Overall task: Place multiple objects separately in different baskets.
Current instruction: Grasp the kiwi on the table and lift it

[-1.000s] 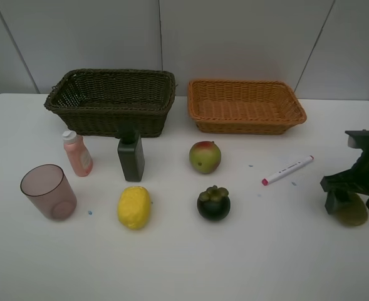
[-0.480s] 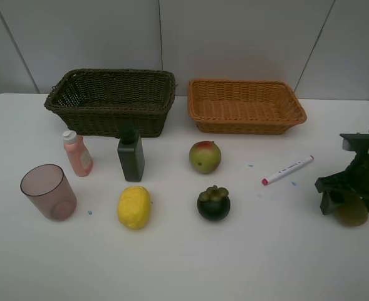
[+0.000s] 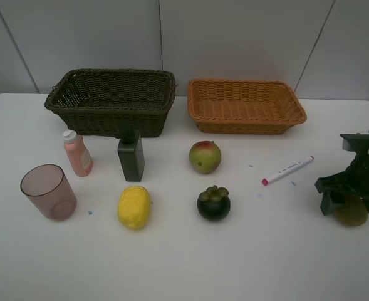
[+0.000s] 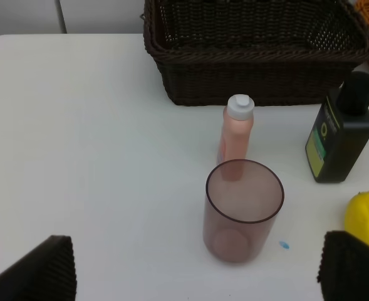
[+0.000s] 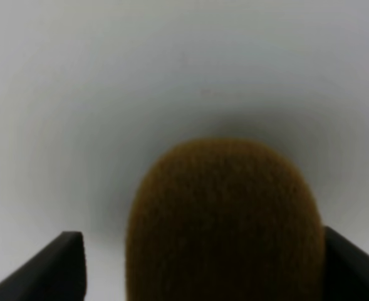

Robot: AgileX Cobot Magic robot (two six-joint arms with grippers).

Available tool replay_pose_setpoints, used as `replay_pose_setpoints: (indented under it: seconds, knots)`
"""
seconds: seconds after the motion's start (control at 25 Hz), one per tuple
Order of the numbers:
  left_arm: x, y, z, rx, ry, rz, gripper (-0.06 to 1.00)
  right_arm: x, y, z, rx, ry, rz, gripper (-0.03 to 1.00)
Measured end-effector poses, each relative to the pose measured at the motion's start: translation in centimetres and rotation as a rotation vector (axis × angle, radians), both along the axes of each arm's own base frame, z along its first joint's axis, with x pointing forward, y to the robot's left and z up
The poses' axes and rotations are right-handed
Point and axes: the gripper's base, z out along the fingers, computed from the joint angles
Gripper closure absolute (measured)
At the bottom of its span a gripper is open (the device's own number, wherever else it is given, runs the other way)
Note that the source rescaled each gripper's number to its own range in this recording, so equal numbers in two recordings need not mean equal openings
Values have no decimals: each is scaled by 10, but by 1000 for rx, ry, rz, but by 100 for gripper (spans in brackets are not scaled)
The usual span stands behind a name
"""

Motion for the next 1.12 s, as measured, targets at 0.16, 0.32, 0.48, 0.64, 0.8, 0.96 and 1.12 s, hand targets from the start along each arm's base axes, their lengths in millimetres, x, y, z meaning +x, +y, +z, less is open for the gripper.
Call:
replay_pose_setpoints:
  seconds: [0.16,0.32,0.48,0.64,0.8,0.96,1.12]
  knots:
    - [0,0,0,0,0,0,-6,0,0,5,2,-16,-5,25]
    - [0,0,0,0,0,0,-6,-2,0,24,-4,-52,-8,25]
    - [0,0,0,0,0,0,-6,-5,0,45,-10,-87,-10,25]
    - [0,0,0,0,0,0,-6,-11,1,61,-16,-128,-6,25]
    - [0,0,0,0,0,0,-6,-14,1,73,-21,-168,-6,25]
    - [0,0,0,0,0,0,-6,-15,1,72,-23,-163,-4,25]
    - [0,0,0,0,0,0,-6,-13,-1,67,-35,-140,8,25]
